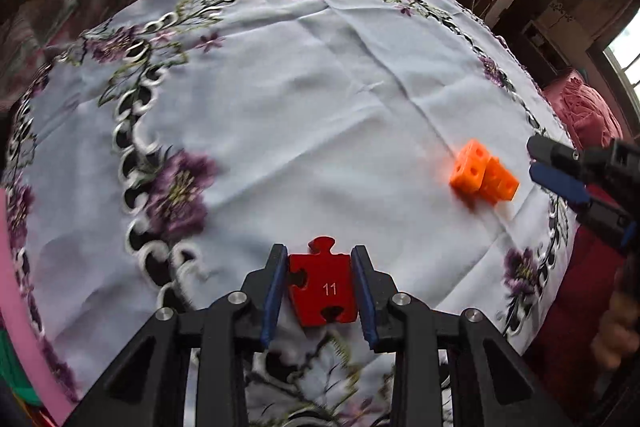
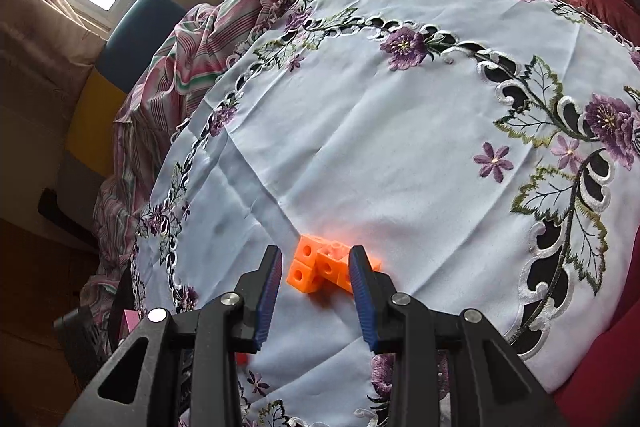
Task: Organize rigid objects
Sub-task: 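Grasp the red puzzle piece with the left gripper while the right gripper approaches the orange cubes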
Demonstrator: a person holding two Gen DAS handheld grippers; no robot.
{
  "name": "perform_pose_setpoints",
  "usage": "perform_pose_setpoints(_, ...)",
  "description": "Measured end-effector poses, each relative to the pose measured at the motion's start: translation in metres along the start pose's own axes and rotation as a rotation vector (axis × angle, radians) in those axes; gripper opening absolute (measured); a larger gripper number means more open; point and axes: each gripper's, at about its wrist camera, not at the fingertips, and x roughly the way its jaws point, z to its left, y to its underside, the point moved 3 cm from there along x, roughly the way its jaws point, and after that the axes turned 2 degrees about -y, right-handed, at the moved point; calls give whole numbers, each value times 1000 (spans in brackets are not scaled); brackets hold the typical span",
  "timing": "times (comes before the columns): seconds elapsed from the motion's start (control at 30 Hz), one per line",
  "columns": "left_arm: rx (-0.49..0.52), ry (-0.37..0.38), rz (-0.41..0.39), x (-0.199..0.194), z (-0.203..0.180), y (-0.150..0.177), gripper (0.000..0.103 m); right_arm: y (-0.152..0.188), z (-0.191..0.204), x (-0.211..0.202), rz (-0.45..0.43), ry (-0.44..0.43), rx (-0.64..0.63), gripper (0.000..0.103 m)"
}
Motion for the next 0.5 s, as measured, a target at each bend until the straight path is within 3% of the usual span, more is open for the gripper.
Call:
perform_pose_setpoints(0.1, 15, -21, -34, -13, 15, 25, 33, 1, 11, 2, 12, 51, -79, 36)
perform_pose_setpoints(0.3, -33, 13, -66, -23, 37, 47, 33, -12, 29, 26, 85, 176, -297, 56)
perform_pose_setpoints(0.5, -19, 3, -79, -16, 36, 48, 33, 1, 33, 61, 221, 243, -418, 57)
